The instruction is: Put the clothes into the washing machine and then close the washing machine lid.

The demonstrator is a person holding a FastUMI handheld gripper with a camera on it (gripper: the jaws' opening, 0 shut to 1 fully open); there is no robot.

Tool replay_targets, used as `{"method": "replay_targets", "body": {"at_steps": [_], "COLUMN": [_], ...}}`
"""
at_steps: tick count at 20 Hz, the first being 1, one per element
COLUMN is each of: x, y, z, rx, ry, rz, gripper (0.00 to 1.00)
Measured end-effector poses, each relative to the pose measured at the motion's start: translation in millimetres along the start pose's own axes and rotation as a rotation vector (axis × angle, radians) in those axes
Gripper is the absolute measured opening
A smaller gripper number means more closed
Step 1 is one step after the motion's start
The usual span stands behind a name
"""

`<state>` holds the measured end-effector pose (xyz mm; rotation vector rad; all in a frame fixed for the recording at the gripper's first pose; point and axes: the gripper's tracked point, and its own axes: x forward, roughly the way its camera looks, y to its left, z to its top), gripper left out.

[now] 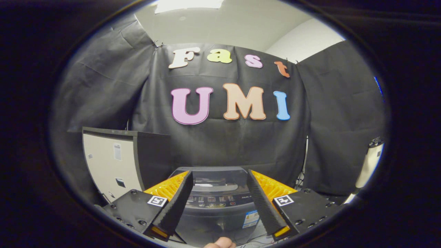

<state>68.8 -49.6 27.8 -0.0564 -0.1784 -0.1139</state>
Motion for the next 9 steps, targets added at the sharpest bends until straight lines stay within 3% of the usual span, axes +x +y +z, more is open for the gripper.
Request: {"method": "replay_targets", "body": {"at_steps": [9], "x": [16.1], "y": [-15.6], "z": [-10.0], "rx": [0.05], "ry": [-0.015], "rz": [0.008], "gripper": [0.97]}}
